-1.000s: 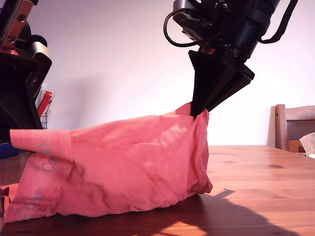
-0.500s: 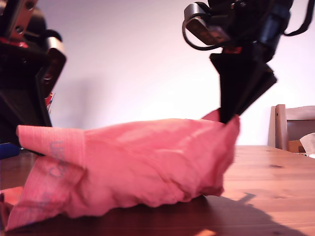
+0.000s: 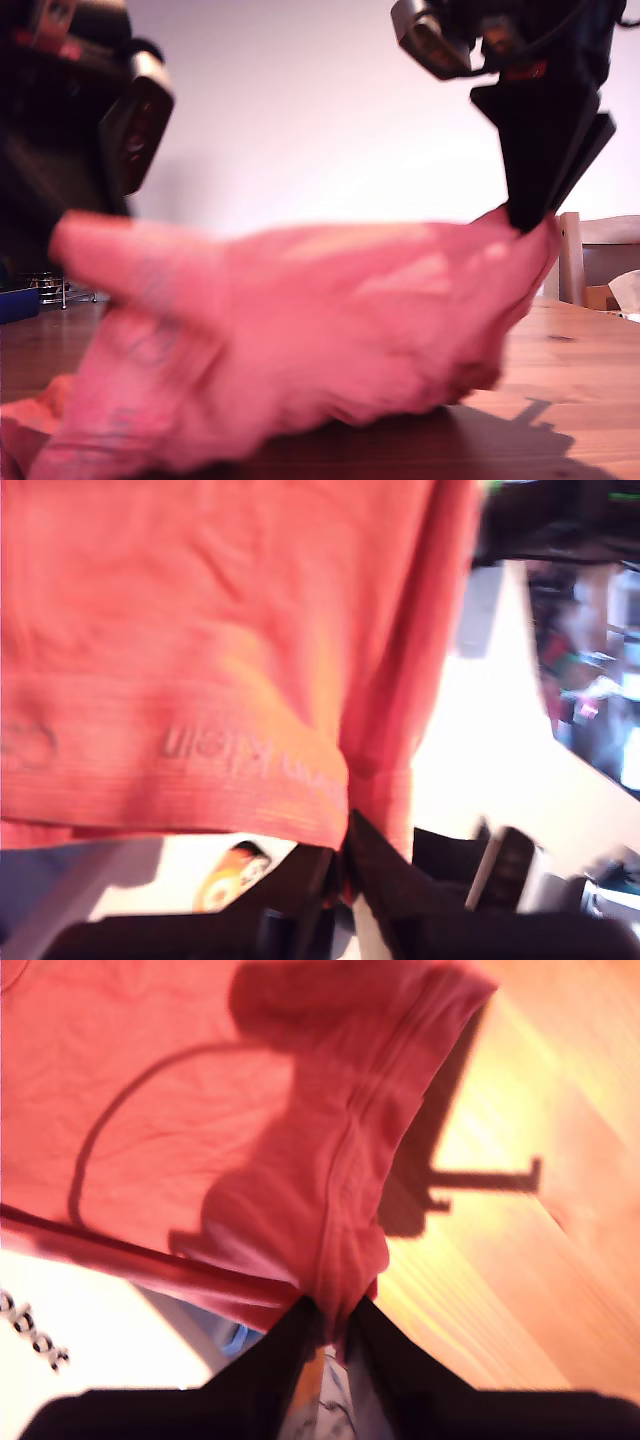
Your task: Fold the underwear in front of you. After folding it, place it to the left side.
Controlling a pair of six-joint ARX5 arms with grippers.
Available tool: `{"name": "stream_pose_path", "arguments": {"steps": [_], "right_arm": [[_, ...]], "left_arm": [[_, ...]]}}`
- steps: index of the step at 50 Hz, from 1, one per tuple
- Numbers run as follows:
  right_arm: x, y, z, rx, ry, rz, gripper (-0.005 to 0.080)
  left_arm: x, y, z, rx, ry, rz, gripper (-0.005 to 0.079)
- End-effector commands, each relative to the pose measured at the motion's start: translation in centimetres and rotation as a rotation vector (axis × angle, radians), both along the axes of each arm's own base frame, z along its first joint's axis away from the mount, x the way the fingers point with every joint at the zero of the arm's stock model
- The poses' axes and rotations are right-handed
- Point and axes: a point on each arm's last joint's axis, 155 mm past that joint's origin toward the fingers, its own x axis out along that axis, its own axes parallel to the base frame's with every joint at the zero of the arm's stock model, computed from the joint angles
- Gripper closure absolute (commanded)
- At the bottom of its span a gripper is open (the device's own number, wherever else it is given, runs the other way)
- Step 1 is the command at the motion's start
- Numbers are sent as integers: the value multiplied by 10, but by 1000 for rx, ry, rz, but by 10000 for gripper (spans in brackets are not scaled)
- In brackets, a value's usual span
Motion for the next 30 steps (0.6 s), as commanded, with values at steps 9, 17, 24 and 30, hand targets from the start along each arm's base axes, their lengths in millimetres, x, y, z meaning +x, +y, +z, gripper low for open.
{"name": "stream_pose_path", "arguments": {"steps": [9, 17, 24, 30], "right_arm": [[14, 4, 19, 33, -76, 3, 763], [33, 19, 25, 86, -161, 11, 763], [43, 30, 29, 120, -212, 19, 763], [53, 39, 34, 151, -257, 20, 763]], "left_arm": [[0, -3, 1, -13, -6, -9, 762], [7, -4, 0, -18, -29, 6, 762], [16, -1, -3, -4, -49, 32, 762], [24, 3, -3, -1, -56, 57, 762]]}}
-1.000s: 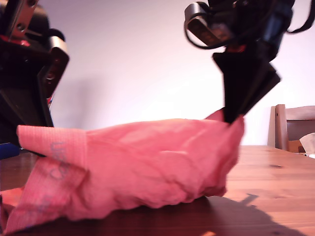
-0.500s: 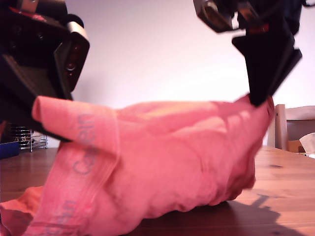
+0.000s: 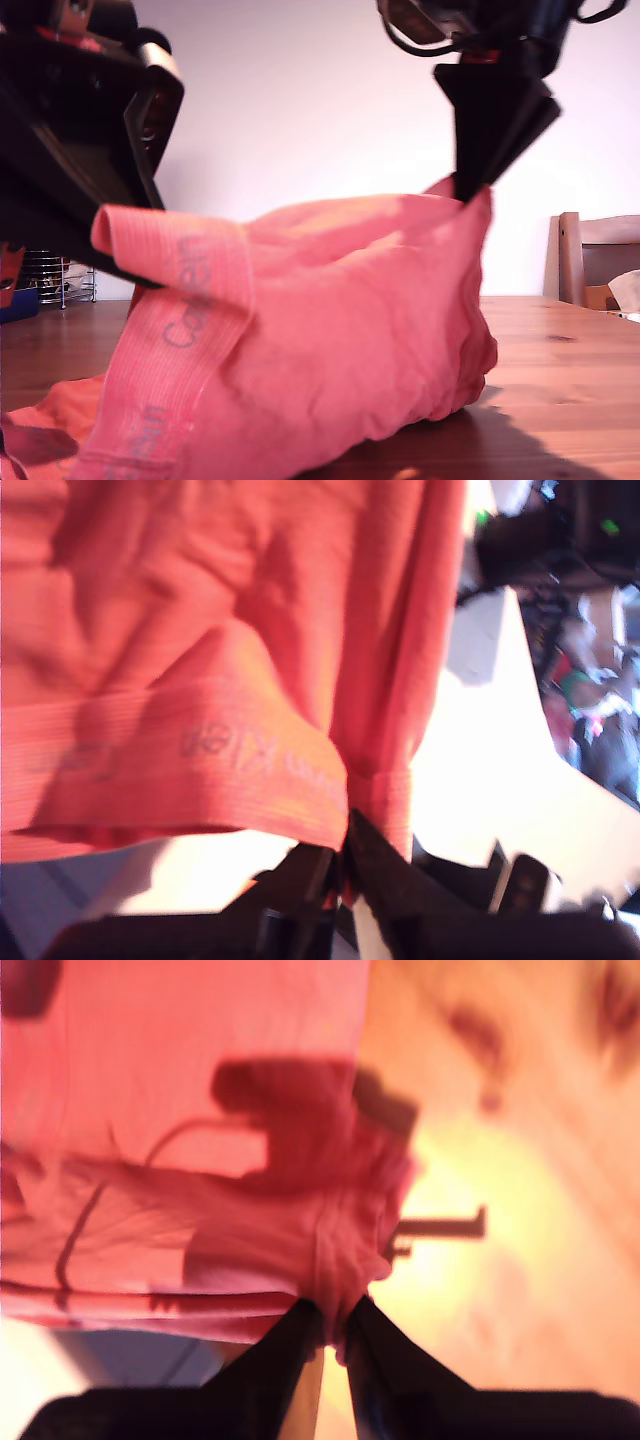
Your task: Fold the underwear in front of you. After folding it, place it to the left side.
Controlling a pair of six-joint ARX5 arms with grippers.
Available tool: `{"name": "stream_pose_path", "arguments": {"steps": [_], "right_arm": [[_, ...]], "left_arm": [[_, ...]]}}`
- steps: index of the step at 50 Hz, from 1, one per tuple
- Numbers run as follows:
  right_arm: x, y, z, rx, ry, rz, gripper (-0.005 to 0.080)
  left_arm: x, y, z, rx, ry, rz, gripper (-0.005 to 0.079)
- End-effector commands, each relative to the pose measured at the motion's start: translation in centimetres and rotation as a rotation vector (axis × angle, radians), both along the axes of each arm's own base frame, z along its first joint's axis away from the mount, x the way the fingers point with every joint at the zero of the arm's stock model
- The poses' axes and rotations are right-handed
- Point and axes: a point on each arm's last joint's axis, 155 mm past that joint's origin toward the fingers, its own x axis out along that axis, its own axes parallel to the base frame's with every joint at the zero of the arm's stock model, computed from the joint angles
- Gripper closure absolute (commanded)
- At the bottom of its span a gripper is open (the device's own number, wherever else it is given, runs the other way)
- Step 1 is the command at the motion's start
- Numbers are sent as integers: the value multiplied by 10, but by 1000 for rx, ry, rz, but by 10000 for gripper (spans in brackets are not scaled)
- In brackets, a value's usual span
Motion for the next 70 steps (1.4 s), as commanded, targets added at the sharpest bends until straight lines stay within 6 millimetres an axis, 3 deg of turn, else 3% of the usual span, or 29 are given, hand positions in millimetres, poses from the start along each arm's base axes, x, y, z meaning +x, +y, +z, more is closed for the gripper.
{"name": "stream_pose_path", "arguments": {"steps": [1, 23, 36, 70], "right_arm": [[8, 6, 13, 30, -56, -1, 763], [36, 31, 32, 142, -175, -11, 763], [47, 53, 39, 234, -203, 2, 763], [71, 100, 16, 341, -200, 42, 763]], "left_arm": [[4, 1, -1, 0, -5, 6, 762], [33, 18, 19, -50, -69, 123, 762], [39, 25, 23, -60, -68, 159, 762], [69, 58, 21, -42, -85, 292, 762]]}}
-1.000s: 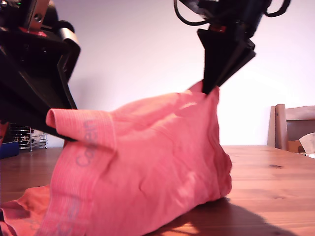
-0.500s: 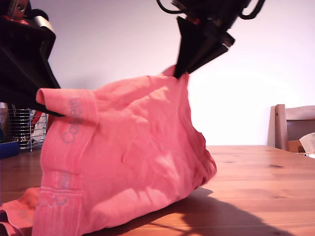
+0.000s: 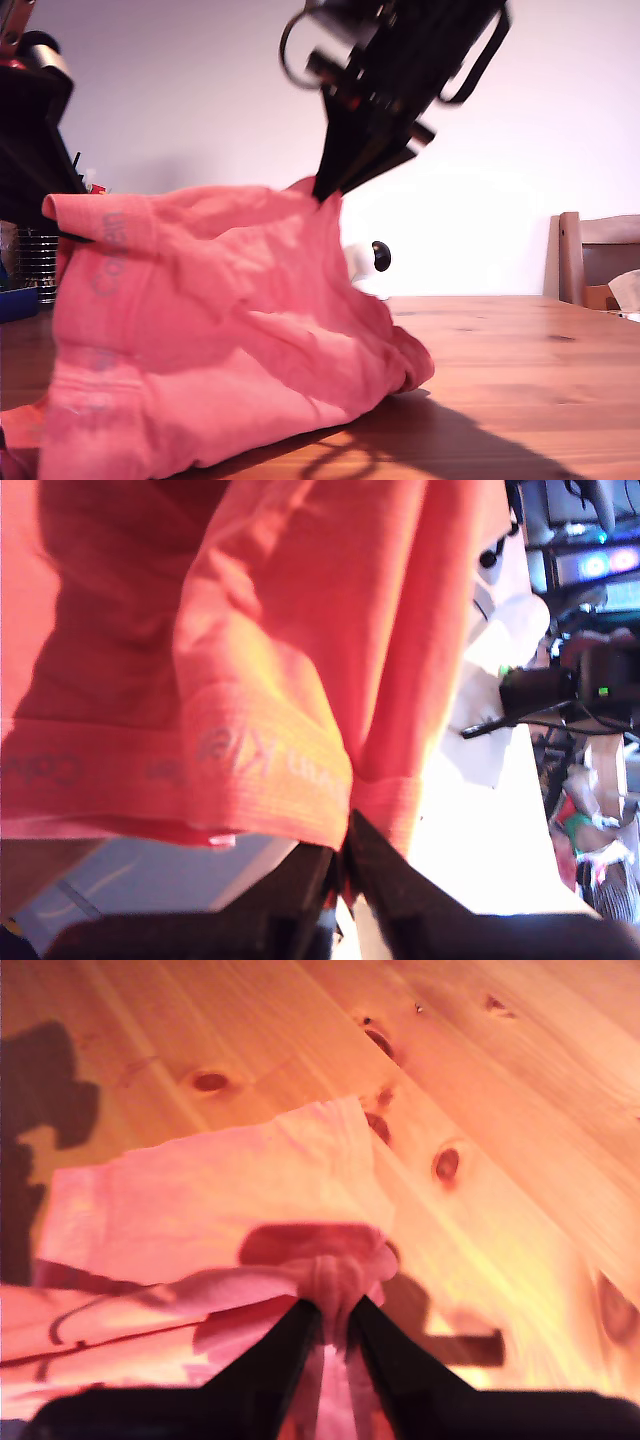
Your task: Fold the underwear in front of you. After folding it, place it to the left side.
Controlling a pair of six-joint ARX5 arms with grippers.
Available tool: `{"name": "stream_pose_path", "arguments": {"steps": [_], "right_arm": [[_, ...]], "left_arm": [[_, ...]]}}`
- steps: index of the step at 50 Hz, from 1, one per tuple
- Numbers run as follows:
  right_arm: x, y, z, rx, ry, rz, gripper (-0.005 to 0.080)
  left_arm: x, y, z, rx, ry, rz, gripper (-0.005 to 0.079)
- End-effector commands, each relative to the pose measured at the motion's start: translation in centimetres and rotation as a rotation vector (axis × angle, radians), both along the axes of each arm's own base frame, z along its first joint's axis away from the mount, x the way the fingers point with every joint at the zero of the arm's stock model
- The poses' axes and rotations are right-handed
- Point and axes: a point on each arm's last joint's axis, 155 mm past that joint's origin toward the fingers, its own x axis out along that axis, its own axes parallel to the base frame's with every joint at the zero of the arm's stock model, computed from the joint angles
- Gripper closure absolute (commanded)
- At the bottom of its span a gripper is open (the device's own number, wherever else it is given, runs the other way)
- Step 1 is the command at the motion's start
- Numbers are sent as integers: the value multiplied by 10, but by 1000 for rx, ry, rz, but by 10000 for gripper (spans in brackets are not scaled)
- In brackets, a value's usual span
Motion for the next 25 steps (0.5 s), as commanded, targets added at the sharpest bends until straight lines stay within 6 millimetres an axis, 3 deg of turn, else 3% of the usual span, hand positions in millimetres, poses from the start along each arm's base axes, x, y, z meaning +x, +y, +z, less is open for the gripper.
{"name": "stream_pose_path", "arguments": {"steps": [1, 15, 25], "right_arm": [[3, 10, 9, 30, -21, 11, 763], [19, 29, 10, 96, -63, 16, 763], [26, 41, -12, 104, -40, 23, 763]], "left_arm": [[4, 3, 3, -7, -18, 12, 762], [24, 26, -8, 74, -51, 98, 762], [36, 46, -20, 174, -79, 153, 762]]}}
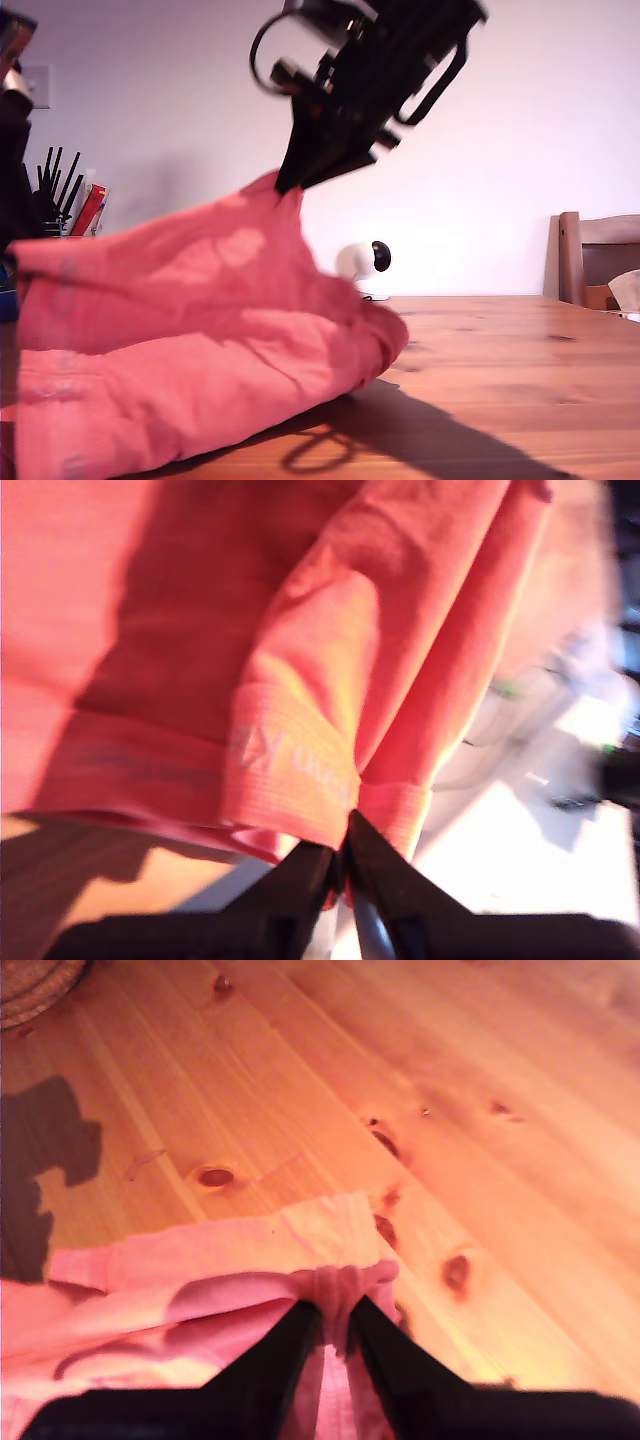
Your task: Fold the underwear in front of you. After folding it, place it to the left side.
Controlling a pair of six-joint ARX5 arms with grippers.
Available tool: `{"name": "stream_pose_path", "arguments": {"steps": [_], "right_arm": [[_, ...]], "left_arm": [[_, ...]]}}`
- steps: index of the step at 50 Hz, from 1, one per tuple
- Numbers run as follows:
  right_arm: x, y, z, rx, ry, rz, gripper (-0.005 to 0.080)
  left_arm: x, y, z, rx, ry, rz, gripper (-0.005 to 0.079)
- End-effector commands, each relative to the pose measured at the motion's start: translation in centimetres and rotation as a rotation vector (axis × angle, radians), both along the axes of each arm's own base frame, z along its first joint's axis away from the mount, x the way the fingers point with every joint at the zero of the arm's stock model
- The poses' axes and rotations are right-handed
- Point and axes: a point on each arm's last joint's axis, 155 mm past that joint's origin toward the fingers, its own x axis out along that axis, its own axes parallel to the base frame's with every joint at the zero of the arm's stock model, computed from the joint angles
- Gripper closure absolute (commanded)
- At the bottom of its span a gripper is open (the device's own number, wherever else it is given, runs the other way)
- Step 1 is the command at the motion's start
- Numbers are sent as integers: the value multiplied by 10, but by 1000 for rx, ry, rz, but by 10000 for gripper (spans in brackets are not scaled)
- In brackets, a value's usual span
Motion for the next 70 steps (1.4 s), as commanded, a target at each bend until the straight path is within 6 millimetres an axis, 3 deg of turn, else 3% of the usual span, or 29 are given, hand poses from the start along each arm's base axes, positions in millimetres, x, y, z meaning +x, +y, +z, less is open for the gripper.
{"name": "stream_pose_path", "arguments": {"steps": [1, 15, 23, 34, 45, 48, 57, 62, 70], "right_arm": [[1, 10, -15, -2, 19, 10, 763], [7, 41, -35, 39, -6, 40, 763], [10, 57, -37, 77, -35, 50, 763], [12, 69, -51, 90, -36, 46, 763], [17, 81, -61, 95, -67, 19, 754], [15, 86, -60, 106, -69, 23, 713], [12, 93, -67, 120, -58, 23, 600], [12, 97, -70, 129, -57, 21, 571], [24, 98, -70, 138, -102, -27, 545]], "left_arm": [[4, 6, -1, 34, -28, 6, 762], [18, 24, -12, 152, -79, 45, 762], [24, 40, -21, 254, -113, 53, 762], [34, 61, -28, 376, -165, 68, 762], [47, 67, -27, 391, -207, 85, 757], [47, 67, -28, 392, -206, 85, 715], [50, 78, -30, 447, -214, 101, 415], [53, 91, -33, 516, -224, 122, 363], [56, 104, -34, 585, -233, 145, 362]]}}
